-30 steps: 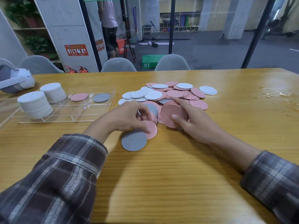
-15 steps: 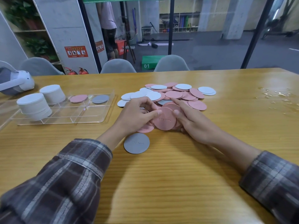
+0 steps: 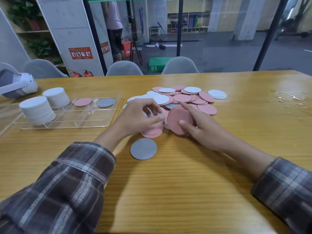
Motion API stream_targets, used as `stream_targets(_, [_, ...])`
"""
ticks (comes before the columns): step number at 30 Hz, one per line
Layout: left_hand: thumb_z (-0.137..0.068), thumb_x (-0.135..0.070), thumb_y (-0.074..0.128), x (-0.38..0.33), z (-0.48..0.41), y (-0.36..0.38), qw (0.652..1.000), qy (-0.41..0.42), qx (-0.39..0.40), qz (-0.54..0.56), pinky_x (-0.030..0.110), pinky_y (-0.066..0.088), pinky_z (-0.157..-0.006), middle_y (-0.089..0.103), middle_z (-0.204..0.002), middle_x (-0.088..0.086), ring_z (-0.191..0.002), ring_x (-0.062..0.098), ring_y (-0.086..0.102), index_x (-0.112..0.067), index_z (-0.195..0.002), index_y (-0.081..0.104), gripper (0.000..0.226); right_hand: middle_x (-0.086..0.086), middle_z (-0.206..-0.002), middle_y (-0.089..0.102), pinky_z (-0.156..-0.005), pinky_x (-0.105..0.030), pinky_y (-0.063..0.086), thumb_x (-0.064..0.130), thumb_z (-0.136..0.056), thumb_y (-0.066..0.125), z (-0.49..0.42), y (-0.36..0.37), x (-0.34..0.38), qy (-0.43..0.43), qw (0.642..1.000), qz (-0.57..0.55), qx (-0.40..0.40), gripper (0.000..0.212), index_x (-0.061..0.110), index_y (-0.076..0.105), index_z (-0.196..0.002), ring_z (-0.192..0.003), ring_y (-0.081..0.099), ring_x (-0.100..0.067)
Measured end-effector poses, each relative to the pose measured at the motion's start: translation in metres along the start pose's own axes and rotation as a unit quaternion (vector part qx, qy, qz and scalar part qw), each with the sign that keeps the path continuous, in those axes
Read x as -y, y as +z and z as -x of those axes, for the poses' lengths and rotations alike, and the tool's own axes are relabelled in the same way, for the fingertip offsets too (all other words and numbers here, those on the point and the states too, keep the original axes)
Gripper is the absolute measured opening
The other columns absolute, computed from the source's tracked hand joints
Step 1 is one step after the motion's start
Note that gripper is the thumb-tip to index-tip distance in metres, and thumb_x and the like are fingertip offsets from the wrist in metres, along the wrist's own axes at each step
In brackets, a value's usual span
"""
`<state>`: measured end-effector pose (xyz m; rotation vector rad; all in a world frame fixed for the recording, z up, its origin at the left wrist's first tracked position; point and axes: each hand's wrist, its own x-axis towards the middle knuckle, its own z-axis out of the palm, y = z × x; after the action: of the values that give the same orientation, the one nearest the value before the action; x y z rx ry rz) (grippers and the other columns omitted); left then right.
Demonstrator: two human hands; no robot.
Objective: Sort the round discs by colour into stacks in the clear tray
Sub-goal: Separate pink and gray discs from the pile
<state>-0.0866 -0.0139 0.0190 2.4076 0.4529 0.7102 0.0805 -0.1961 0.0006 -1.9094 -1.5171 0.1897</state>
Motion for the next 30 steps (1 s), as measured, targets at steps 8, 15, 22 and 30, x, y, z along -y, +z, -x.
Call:
stream_targets(8, [-0.072,-0.041,0.092,0.018,0.002,-0.011,0.993,-0.018,0.049,-0.108,0.025,0.052,-0.073,0.067,-0.089,-0.007,-0.076,0.011,0.062,-0.026,-0.099,0.076,0.035,0.014,-0.115,0.053,-0.088,-0.021,0.035,0.030,-0.104,0.056,0.001,0.001,-0.004,0.026,1.000,-0.018,-0.005,0.064,0.023,0.026,-0.161,-0.101,0.049,-0.005])
stream_targets(15, [-0.073,-0.027,0.093,0.015,0.001,-0.009,0.996,-0.024,0.039,-0.071,0.010,0.042,-0.062,0.066,-0.085,-0.006,-0.069,0.006,0.054,-0.026,-0.091,0.073,0.026,0.004,-0.130,0.062,-0.091,-0.023,0.035,0.031,-0.104,0.055,0.000,0.000,-0.003,0.036,0.999,-0.022,-0.008,0.063,0.024,0.027,-0.160,-0.118,0.059,-0.021])
stream_targets(22, [-0.086,-0.011,0.082,0.008,0.000,-0.009,0.996,0.011,0.068,0.059,0.024,0.053,-0.078,0.074,-0.091,-0.004,-0.082,0.013,0.064,-0.025,-0.095,0.079,0.016,0.012,-0.116,0.052,-0.098,-0.028,0.039,0.031,-0.106,0.052,0.001,0.000,-0.002,0.041,0.999,-0.028,-0.004,0.061,0.025,0.026,-0.161,-0.112,0.054,-0.013])
stream_targets(30, [-0.082,-0.008,0.085,-0.008,0.001,0.016,0.995,0.064,-0.023,0.076,0.023,0.052,-0.073,0.073,-0.084,-0.007,-0.081,0.009,0.067,-0.017,-0.095,0.077,0.017,0.035,-0.102,0.039,-0.097,-0.025,0.032,0.029,-0.109,0.043,-0.001,0.000,-0.006,0.044,0.997,-0.049,0.039,0.058,0.024,0.020,-0.162,-0.091,0.041,0.016])
